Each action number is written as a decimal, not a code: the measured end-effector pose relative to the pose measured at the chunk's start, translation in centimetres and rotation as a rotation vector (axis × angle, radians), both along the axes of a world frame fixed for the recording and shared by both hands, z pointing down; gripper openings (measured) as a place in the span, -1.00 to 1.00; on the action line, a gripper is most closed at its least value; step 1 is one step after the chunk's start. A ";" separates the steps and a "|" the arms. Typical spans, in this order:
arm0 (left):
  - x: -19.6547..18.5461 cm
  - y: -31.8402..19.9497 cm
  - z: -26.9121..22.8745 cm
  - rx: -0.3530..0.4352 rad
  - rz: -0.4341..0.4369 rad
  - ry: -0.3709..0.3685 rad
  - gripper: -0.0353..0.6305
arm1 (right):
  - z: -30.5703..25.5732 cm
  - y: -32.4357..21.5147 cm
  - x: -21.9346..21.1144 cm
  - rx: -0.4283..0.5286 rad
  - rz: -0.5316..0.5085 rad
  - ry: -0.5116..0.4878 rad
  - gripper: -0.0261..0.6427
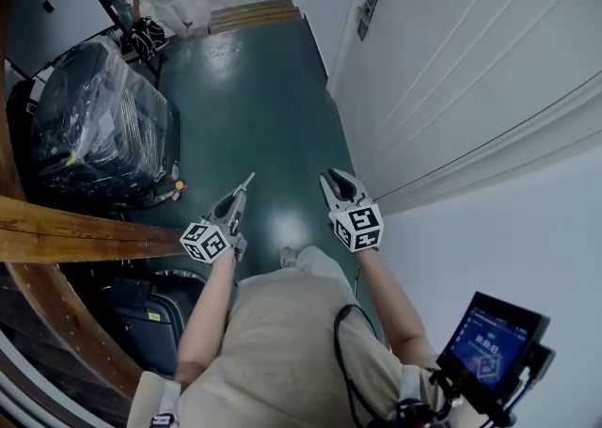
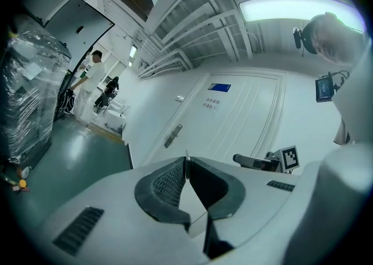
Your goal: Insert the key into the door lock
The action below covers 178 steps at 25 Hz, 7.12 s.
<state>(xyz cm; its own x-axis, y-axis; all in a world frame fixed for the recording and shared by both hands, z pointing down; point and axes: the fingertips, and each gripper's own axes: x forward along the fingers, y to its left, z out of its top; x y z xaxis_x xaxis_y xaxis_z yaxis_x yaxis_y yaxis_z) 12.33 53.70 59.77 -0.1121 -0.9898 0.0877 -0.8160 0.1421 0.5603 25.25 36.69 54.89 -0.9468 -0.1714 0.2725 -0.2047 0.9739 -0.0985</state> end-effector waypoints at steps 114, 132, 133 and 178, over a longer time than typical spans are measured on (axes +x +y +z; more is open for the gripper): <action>-42.9 -30.4 2.8 0.004 0.038 0.131 -0.79 | 1.3 -31.5 -36.9 -0.041 0.161 0.016 -0.69; -41.5 -40.0 1.1 0.003 0.139 0.189 -0.79 | -1.6 -39.7 -35.6 0.112 0.227 0.079 -0.69; -40.9 -41.6 1.1 -0.001 0.141 0.194 -0.79 | -1.5 -41.0 -35.2 0.133 0.217 0.089 -0.69; -43.1 -68.7 3.5 -0.051 0.526 0.375 -0.79 | 0.5 -60.0 -38.5 0.099 0.472 0.159 -0.69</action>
